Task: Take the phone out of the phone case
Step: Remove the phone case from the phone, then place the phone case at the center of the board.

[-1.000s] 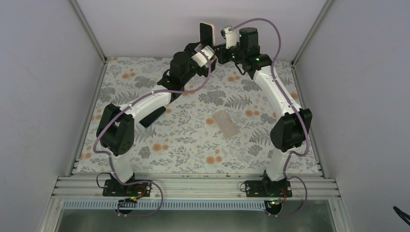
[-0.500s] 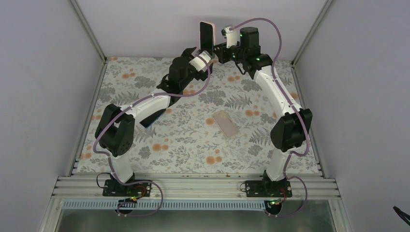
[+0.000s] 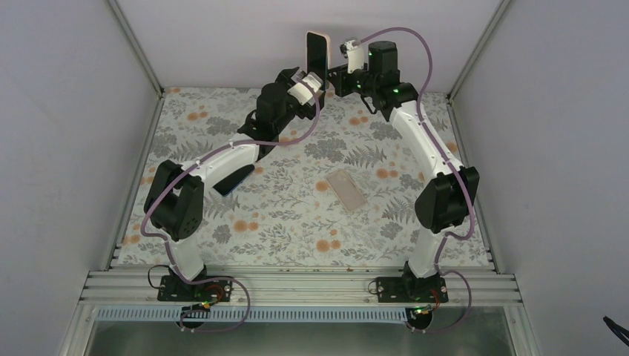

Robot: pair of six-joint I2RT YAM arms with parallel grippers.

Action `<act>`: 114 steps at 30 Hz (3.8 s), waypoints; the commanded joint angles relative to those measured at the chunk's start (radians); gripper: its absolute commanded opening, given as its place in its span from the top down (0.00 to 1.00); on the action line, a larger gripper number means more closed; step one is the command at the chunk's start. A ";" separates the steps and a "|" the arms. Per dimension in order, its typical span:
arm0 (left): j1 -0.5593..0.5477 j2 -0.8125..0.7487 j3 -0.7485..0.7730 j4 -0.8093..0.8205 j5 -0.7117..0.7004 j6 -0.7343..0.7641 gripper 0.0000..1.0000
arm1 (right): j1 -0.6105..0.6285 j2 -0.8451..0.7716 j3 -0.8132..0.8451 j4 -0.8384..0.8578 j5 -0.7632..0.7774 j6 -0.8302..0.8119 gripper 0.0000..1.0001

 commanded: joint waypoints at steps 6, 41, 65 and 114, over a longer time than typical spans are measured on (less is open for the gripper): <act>0.004 -0.010 0.064 0.004 0.012 -0.031 0.00 | -0.008 -0.027 0.025 0.071 -0.033 0.018 0.96; -0.005 0.402 0.215 1.137 -0.338 0.722 0.01 | 0.080 0.035 -0.047 0.056 -0.160 -0.013 0.97; -0.070 0.522 0.304 1.193 -0.133 0.719 0.67 | 0.098 0.084 -0.017 0.026 -0.249 -0.050 0.97; -0.062 -0.719 -0.881 -0.259 -0.339 0.694 0.98 | -0.386 -0.405 -0.830 -0.247 0.063 -0.646 0.96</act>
